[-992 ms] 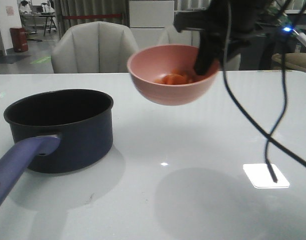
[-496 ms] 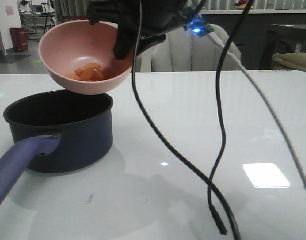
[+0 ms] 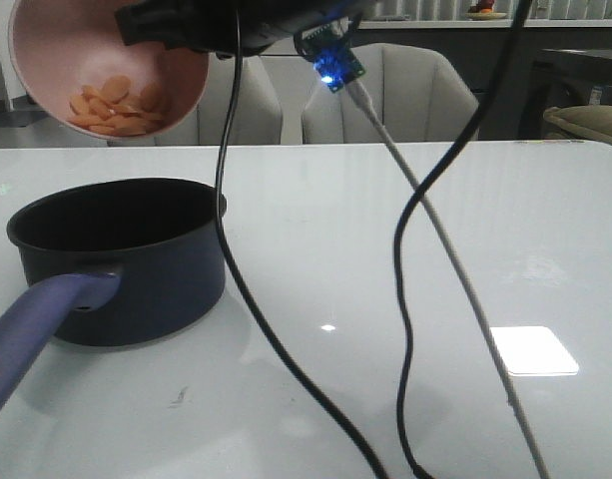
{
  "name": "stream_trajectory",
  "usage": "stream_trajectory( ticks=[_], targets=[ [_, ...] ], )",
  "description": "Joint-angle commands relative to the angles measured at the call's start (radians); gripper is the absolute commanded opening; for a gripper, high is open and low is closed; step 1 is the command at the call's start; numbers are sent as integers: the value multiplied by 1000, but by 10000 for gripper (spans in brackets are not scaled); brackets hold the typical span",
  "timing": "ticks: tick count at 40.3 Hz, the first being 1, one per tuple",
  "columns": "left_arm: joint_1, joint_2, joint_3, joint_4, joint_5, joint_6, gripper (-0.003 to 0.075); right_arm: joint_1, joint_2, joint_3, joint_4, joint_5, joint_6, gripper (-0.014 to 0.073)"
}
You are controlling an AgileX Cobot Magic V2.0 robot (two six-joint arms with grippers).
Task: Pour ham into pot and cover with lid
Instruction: 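Lift the pink bowl and carry it over the saucepan, then tilt the pink bowl to pour the orange slices into the saucepan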
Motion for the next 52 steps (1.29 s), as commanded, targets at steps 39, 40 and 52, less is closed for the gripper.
stream_trajectory(
  ticks=[39, 40, 52],
  targets=[
    [-8, 10, -30, -3, -80, -6, 625, 154, 112, -8, 259, -630, -1296, 133],
    [-8, 10, -30, -3, -80, -6, 625, 155, 113, -8, 258, -630, -1297, 133],
    [-8, 10, -30, -3, -80, -6, 625, 156, 113, -8, 257, -601, -1391, 133]
  ],
)
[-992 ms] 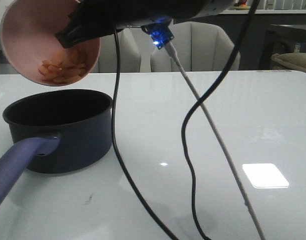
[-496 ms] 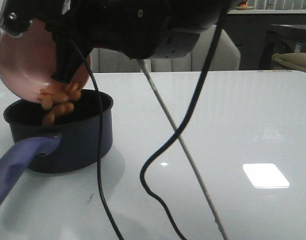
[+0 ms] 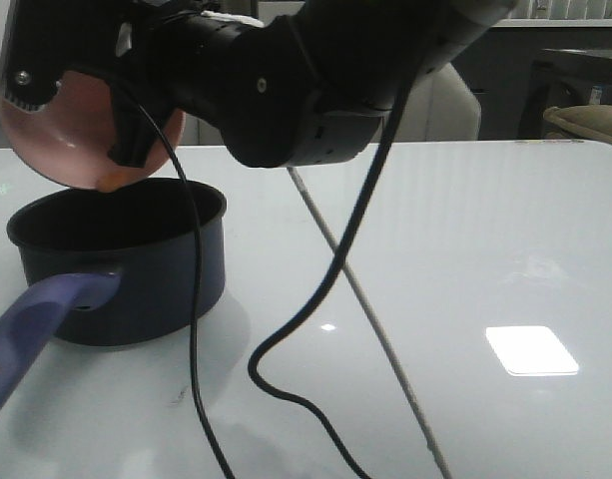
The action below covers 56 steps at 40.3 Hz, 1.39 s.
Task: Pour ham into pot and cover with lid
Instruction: 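Tilt the pink bowl to pour the orange slices into the saucepan, then carry the empty pink bowl back and set it on the table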
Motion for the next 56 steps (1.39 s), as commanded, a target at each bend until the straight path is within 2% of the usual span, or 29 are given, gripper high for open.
stream_trajectory(
  ticks=[1, 4, 8, 12, 17, 23, 27, 36, 39, 43, 49, 52, 56],
  targets=[
    [-8, 10, -30, -3, -80, -6, 625, -2, -62, -28, -8, -75, -82, 133],
    [-8, 10, -30, -3, -80, -6, 625, -1, -60, -28, -8, -81, -132, 133],
    [-8, 10, -30, -3, -80, -6, 625, -1, -60, -28, 11, -100, -125, 133],
    [-8, 10, -30, -3, -80, -6, 625, -1, -65, -31, 56, -99, -81, 133],
    [-8, 10, -30, -3, -80, -6, 625, -1, -95, -32, 130, -16, 19, 133],
    [-8, 10, -30, -3, -80, -6, 625, -1, -172, -32, 225, 154, 200, 133],
    [-8, 10, -30, -3, -80, -6, 625, -1, -238, -32, 313, 288, 268, 133],
    [-8, 10, -30, -3, -80, -6, 625, -14, -385, -32, 662, 594, 275, 133],
    [-8, 10, -30, -3, -80, -6, 625, -34, -421, -32, 718, 727, 264, 133],
    [-8, 10, -30, -3, -80, -6, 625, -76, -462, -32, 728, 957, 263, 133],
    [-8, 10, -30, -3, -80, -6, 625, -146, -493, -31, 725, 1223, 264, 133],
    [-8, 10, -30, -3, -80, -6, 625, -194, -495, -31, 715, 1299, 275, 136],
    [-8, 10, -30, -3, -80, -6, 625, -263, -499, -30, 645, 1348, 393, 136]
  ],
)
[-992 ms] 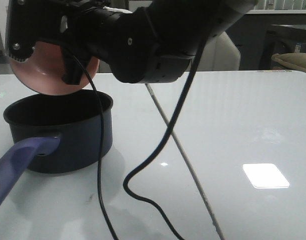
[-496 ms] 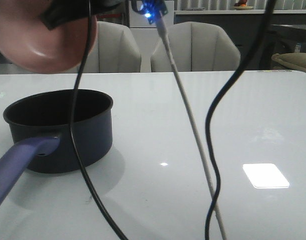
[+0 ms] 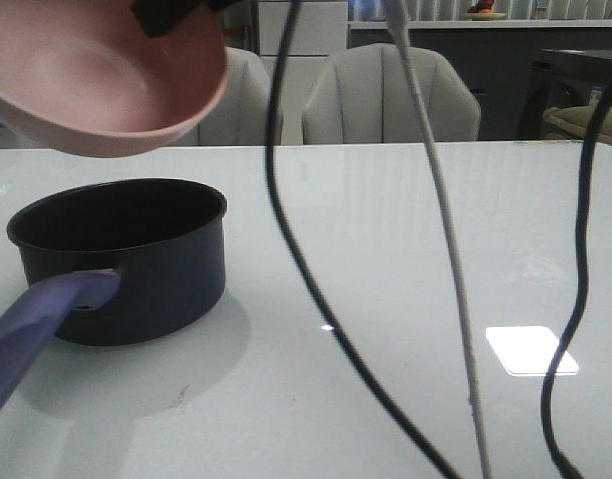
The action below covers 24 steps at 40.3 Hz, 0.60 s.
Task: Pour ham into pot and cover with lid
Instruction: 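Carry the empty pink bowl back and set it on the table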
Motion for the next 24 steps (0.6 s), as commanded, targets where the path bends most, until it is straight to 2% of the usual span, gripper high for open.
stream_trajectory(
  ticks=[1, 9, 12, 15, 24],
  targets=[
    [-8, 10, -30, -3, -80, -6, 625, -75, -59, -30, -67, 22, 124, 136],
    [-8, 10, -30, -3, -80, -6, 625, -193, -67, -30, -445, 97, 507, 136],
    [-8, 10, -30, -3, -80, -6, 625, -240, -63, -30, -522, 153, 624, 136],
    [-8, 10, -30, -3, -80, -6, 625, -281, -54, -30, -552, 203, 675, 136],
    [-8, 10, -30, -3, -80, -6, 625, -381, 27, -29, -556, 288, 679, 136]
  ],
)
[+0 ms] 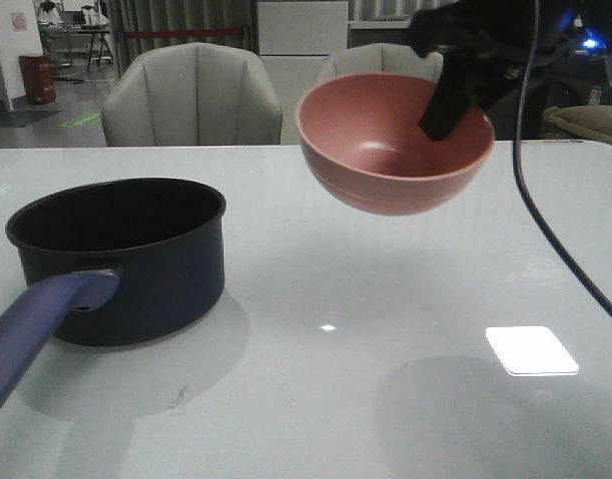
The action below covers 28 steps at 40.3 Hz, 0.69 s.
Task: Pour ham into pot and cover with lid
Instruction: 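Carry the empty pink bowl back and set it on the table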
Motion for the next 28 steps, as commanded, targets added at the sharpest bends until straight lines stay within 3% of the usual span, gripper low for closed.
stream_trajectory(
  ticks=[1, 19, 28],
  targets=[
    [-8, 10, -30, -3, -80, -6, 625, -36, 5, -29, 6, 4, 8, 136],
    [-8, 10, -30, -3, -80, -6, 625, -96, 158, -29, 3, 53, 40, 147],
    [-8, 10, -30, -3, -80, -6, 625, -127, 167, -29, -2, 41, 59, 321]
  ],
)
